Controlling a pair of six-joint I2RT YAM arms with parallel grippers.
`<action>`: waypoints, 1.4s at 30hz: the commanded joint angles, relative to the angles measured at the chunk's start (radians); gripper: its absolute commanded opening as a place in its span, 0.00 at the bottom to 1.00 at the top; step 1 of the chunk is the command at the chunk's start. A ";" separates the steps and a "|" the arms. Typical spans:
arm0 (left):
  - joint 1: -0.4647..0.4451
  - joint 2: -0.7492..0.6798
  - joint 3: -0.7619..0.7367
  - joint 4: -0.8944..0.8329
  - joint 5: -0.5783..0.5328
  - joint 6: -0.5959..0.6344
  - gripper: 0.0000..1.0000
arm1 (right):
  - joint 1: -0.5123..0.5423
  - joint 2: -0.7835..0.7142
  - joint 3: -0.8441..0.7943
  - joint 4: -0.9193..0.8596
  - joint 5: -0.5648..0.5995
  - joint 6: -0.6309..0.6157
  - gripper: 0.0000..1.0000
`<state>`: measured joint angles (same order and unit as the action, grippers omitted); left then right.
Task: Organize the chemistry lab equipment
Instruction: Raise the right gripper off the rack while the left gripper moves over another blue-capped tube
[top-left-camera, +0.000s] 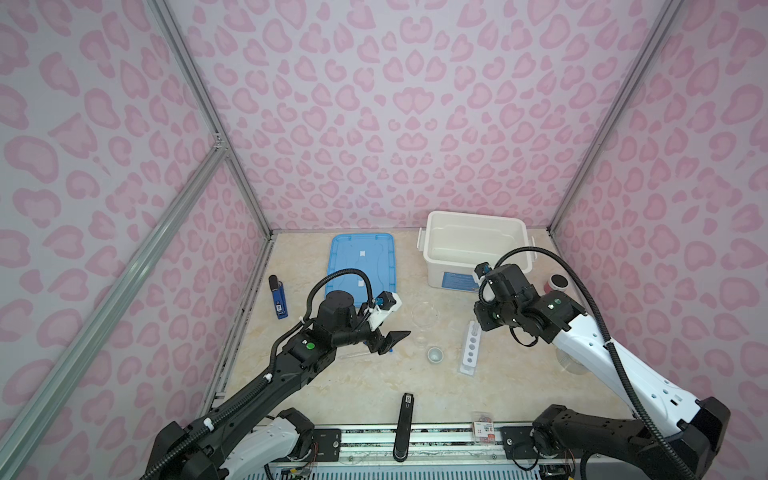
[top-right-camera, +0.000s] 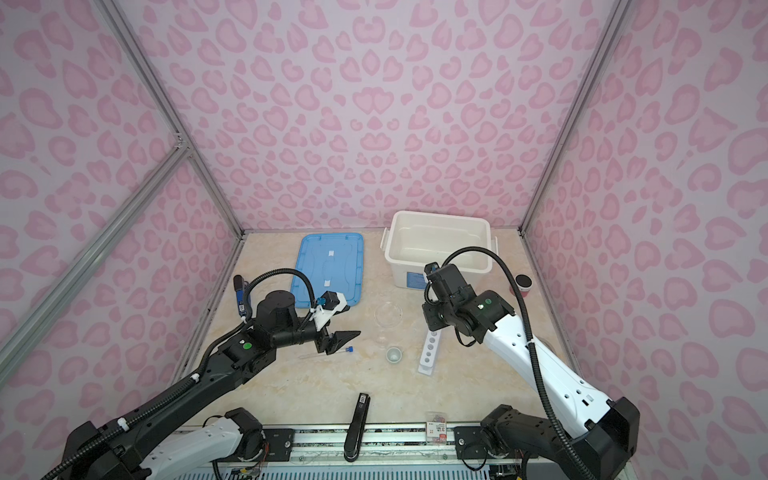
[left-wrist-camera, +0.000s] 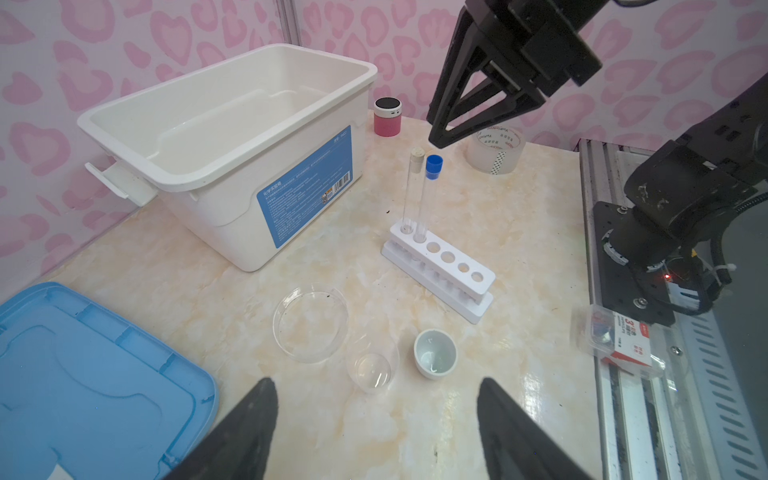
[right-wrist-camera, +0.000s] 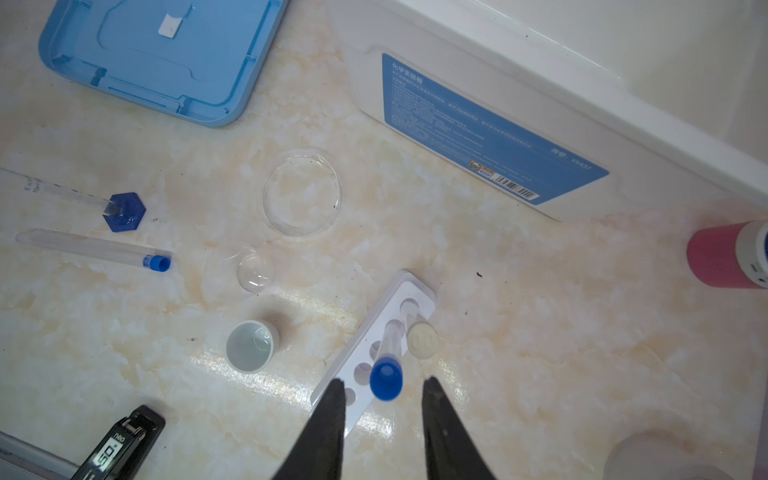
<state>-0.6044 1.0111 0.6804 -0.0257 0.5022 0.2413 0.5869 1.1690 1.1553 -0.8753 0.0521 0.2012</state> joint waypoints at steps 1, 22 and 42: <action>-0.006 -0.006 -0.010 -0.030 -0.032 0.031 0.77 | -0.001 -0.015 0.022 -0.014 0.006 -0.026 0.33; -0.100 0.101 -0.035 -0.439 -0.432 0.289 0.77 | -0.065 0.014 0.003 0.156 -0.205 -0.130 0.33; -0.043 0.257 0.008 -0.506 -0.570 0.362 0.65 | -0.159 0.039 -0.045 0.254 -0.358 -0.170 0.34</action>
<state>-0.6540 1.2510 0.6781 -0.5293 -0.0528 0.5865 0.4377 1.2015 1.1179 -0.6540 -0.2745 0.0418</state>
